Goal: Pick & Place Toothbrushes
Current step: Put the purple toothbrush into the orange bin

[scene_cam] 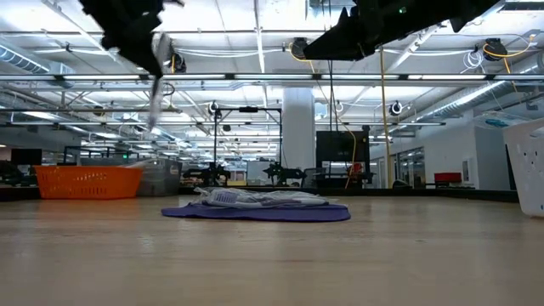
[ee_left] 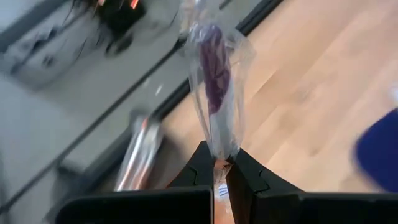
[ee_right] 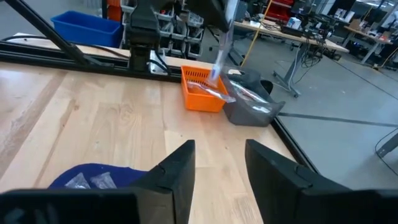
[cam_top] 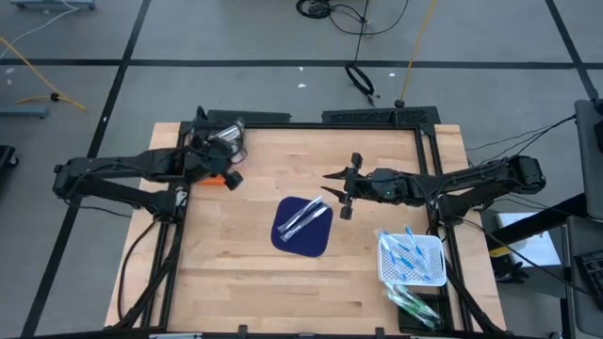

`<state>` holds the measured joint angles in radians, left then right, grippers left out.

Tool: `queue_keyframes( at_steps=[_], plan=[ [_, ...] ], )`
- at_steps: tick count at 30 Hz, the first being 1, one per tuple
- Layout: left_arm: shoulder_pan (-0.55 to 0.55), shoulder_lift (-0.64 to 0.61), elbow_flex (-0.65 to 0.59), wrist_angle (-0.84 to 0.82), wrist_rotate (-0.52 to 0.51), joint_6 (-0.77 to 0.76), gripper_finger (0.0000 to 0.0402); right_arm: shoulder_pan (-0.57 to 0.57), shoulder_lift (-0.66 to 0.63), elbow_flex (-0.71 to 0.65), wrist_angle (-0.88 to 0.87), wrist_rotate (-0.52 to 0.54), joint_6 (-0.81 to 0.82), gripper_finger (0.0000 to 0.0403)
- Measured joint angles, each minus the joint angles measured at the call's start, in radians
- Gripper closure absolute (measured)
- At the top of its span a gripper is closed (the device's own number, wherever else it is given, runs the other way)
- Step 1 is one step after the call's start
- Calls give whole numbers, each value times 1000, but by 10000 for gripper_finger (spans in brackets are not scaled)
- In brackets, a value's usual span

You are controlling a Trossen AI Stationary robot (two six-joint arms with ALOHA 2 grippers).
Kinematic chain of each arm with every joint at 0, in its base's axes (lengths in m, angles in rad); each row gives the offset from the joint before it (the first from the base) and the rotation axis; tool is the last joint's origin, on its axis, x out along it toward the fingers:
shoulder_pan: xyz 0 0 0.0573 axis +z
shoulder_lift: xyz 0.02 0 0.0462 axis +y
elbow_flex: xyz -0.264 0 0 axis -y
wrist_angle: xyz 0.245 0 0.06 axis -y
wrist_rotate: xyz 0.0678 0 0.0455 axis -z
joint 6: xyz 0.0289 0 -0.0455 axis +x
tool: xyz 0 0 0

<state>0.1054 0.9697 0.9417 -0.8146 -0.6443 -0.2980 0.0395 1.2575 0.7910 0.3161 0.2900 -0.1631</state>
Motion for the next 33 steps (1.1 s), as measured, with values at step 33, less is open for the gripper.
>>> queue_keyframes(
  at_steps=[33],
  plan=[
    [255,295,0,-438,41,-134,394,0,0,0,-21,-4,12,277]
  ],
)
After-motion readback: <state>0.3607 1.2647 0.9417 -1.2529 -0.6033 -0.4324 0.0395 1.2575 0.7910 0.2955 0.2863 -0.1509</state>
